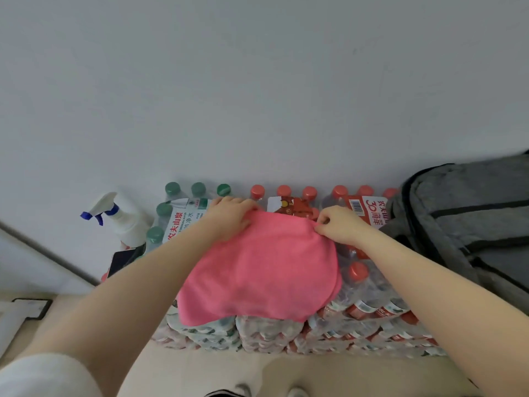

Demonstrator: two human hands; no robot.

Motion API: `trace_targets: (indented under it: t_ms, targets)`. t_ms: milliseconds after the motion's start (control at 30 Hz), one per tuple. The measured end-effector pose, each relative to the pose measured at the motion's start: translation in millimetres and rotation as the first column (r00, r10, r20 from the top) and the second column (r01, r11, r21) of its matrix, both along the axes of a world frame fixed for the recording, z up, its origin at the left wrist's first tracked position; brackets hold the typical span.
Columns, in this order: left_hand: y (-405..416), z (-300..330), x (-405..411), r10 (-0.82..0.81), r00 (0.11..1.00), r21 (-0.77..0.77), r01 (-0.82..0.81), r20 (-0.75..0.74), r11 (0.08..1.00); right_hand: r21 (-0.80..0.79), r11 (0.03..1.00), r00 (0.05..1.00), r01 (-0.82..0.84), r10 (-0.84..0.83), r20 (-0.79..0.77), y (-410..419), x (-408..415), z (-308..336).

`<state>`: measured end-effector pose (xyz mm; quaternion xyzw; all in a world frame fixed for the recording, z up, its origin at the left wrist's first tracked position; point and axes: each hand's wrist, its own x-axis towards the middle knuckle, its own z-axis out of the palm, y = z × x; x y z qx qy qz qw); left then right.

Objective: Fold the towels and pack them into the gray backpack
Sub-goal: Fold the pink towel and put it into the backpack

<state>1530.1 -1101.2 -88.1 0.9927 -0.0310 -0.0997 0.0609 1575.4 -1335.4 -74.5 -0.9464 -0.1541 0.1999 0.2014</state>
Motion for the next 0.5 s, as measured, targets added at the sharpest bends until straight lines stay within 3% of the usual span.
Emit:
trace_targets:
  t_ms: [133,300,400,500]
  targets:
    - [25.7,3.3,4.9,-0.019,1.000,0.045,0.019,0.009,0.999,-0.073,0.996,0.997,-0.049,0.044,-0.060,4.2,0.3,0.7]
    - [44.1,13.5,9.9,-0.105,0.993,0.072,0.108,-0.045,0.992,-0.144,0.987,0.998,-0.067,0.063,-0.029,8.0,-4.2,3.3]
    - [61.9,17.6,8.5,-0.142,0.988,0.173,0.151,-0.064,0.973,-0.001,1.000,0.995,0.030,-0.030,0.094,5.0,-6.5,12.0]
    - [74.5,19.9,4.8,-0.066,0.997,0.289,0.055,0.028,0.956,0.172,0.978,0.971,0.115,-0.147,0.186,3.2,-13.3,15.9]
